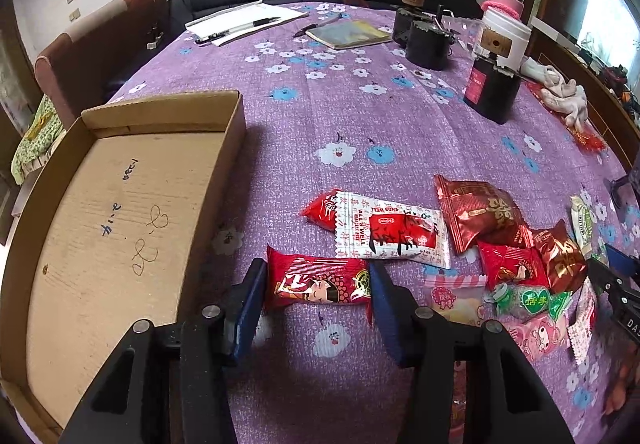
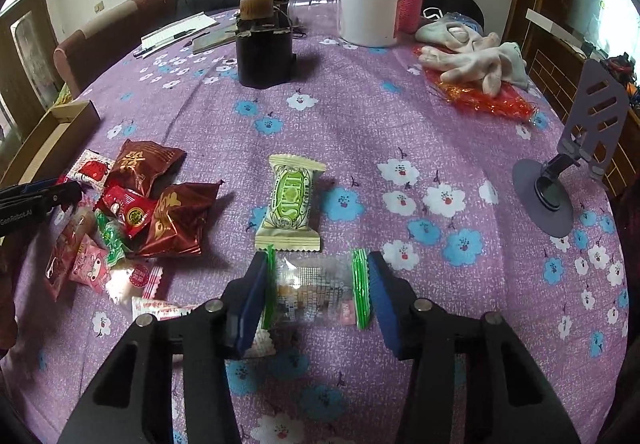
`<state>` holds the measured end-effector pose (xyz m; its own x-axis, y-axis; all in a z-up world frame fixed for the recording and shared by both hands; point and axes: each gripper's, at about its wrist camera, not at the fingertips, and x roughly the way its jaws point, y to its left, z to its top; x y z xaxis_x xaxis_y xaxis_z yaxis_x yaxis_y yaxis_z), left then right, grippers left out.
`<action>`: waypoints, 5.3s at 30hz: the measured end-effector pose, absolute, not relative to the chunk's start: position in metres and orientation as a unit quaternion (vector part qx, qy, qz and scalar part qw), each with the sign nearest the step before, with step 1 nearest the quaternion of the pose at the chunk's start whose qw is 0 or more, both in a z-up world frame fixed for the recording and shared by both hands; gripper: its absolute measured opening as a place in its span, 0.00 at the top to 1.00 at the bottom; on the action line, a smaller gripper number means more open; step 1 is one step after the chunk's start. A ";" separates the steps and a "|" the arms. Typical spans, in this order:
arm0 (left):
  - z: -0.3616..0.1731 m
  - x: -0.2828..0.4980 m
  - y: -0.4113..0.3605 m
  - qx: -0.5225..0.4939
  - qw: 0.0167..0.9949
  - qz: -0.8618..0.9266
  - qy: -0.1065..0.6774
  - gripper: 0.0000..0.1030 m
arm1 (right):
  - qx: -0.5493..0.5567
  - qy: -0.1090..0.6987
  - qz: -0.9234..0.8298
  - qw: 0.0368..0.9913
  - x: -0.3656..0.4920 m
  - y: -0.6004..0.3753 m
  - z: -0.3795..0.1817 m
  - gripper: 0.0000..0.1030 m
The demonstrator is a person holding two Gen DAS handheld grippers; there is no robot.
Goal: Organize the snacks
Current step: 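Lift both held snacks and carry them over the cardboard box, then open both grippers to drop the snacks into the cardboard box, then grasp a pink Melody candy packet with the left gripper while the right grasps the white-and-red snack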
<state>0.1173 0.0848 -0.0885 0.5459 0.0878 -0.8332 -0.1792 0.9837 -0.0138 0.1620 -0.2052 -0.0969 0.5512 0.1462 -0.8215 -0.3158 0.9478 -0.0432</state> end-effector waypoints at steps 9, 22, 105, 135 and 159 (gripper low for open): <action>-0.081 0.108 0.074 -0.045 0.889 0.039 0.455 0.55 | -0.071 0.447 0.143 0.880 0.152 -0.214 -0.093 0.61; -0.063 0.089 0.049 -0.008 0.902 0.031 0.431 0.55 | -0.073 0.431 0.138 0.889 0.131 -0.220 -0.084 0.64; -0.024 -0.005 0.132 -0.051 0.904 0.108 0.410 0.09 | -0.114 0.419 0.234 0.870 0.040 -0.097 -0.057 0.18; -0.090 0.079 0.025 0.007 0.875 0.048 0.482 0.09 | -0.115 0.456 0.182 0.864 0.110 -0.167 -0.103 0.17; -0.084 0.081 0.030 -0.011 0.879 0.026 0.476 0.74 | -0.079 0.437 0.181 0.878 0.108 -0.185 -0.086 0.86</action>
<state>0.0805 0.0298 -0.0835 0.5450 0.0344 -0.8377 -0.0557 0.9984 0.0048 0.1082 -0.1855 -0.0855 0.5534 0.2485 -0.7949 -0.3857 0.9224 0.0198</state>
